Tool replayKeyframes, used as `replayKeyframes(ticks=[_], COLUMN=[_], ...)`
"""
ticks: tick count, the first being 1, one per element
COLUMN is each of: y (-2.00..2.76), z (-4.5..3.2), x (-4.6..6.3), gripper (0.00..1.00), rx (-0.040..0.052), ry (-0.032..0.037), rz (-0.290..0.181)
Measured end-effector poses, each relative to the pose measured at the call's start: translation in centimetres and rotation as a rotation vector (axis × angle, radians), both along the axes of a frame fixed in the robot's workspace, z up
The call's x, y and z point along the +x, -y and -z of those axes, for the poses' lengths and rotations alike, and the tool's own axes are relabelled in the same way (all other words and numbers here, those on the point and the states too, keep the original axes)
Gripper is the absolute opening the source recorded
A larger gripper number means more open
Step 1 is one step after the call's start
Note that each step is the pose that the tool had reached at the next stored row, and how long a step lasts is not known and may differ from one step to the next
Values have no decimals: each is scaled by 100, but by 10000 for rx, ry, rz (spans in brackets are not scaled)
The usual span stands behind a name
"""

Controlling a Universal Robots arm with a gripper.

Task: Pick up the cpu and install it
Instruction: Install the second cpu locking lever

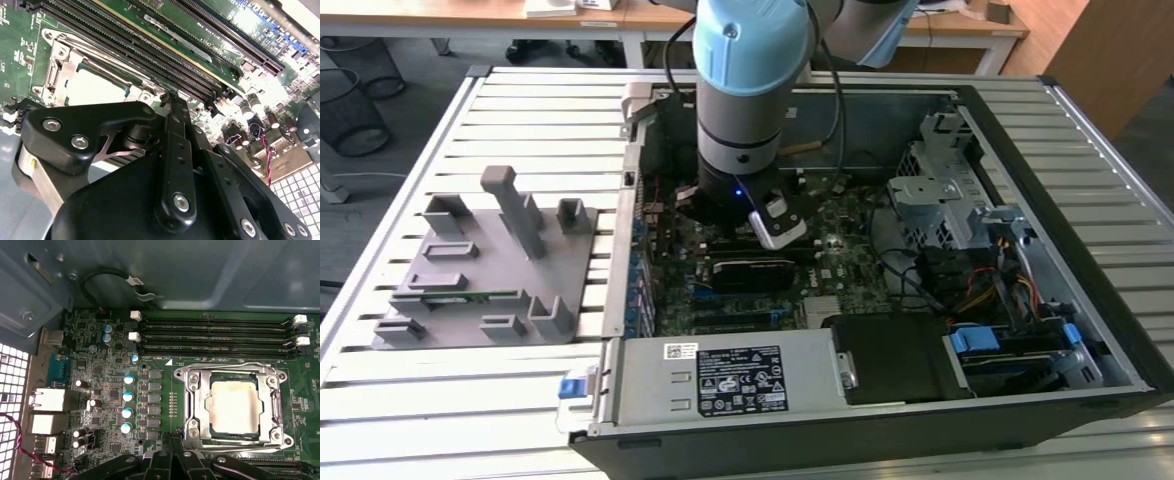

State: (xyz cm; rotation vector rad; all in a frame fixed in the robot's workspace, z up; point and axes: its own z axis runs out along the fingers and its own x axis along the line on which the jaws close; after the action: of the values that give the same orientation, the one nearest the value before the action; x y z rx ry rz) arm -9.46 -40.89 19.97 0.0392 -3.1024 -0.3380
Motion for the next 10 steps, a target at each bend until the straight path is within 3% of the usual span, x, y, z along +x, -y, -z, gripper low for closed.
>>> replayKeyframes(ticks=[10], y=[1], z=[-37], x=[0], gripper=[11], rx=[-3], ry=[30], rz=[0])
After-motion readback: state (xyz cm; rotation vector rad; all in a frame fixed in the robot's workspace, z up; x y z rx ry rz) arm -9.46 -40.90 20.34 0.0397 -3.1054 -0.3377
